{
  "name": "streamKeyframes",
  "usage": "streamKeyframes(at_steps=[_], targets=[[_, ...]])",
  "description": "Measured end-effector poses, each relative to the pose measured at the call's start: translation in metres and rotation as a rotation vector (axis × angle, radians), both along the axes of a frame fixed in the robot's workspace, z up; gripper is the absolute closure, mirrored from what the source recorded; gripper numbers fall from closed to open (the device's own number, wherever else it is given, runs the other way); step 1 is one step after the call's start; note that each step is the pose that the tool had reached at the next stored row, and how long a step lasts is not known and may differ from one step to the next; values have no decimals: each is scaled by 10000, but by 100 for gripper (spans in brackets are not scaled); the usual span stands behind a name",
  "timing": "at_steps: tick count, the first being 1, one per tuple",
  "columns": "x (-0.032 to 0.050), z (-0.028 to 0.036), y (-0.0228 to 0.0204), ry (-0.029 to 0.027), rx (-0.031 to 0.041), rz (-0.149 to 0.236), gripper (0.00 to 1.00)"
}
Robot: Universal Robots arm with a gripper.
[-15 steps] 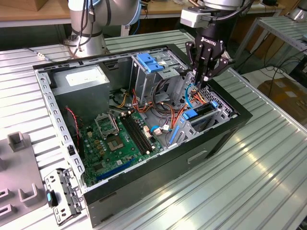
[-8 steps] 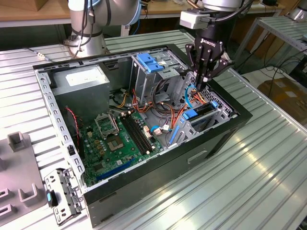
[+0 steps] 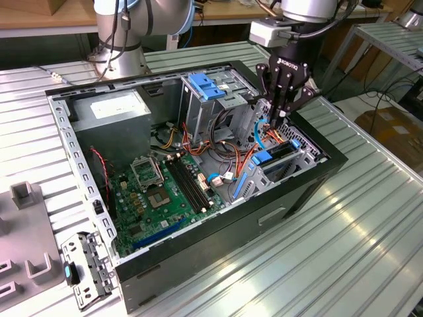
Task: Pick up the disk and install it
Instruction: 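Insert the second disk wire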
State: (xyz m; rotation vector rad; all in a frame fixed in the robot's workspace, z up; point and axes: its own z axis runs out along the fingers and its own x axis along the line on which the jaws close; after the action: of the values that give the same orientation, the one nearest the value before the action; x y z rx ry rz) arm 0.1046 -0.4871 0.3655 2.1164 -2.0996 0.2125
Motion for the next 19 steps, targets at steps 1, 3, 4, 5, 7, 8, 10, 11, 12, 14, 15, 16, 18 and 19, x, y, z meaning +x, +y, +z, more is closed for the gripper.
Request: streamKeyframes(at_steps=[1, 3, 4, 5, 7, 8, 10, 11, 12, 14, 15, 16, 18, 19], targets=[[-4, -9, -16, 0, 6, 38, 80], [-11, -13, -31, 0, 1, 85, 84], [-15, -14, -37, 0, -5, 108, 84], [-17, -13, -42, 0, -8, 120, 84], [-21, -14, -55, 0, -8, 141, 84], [-24, -14, -66, -1, -8, 157, 84], [-33, -18, -106, -27, -8, 197, 84], [-39, -25, -142, -60, -5, 231, 84], [-42, -30, -168, -84, -2, 259, 84], [-55, -46, -218, -114, 47, 311, 84], [-69, -58, -248, -118, 164, 343, 84], [-80, -70, -275, -124, 230, 368, 84], [-95, -85, -313, -132, 304, 402, 84], [-102, -88, -328, -141, 318, 420, 84]])
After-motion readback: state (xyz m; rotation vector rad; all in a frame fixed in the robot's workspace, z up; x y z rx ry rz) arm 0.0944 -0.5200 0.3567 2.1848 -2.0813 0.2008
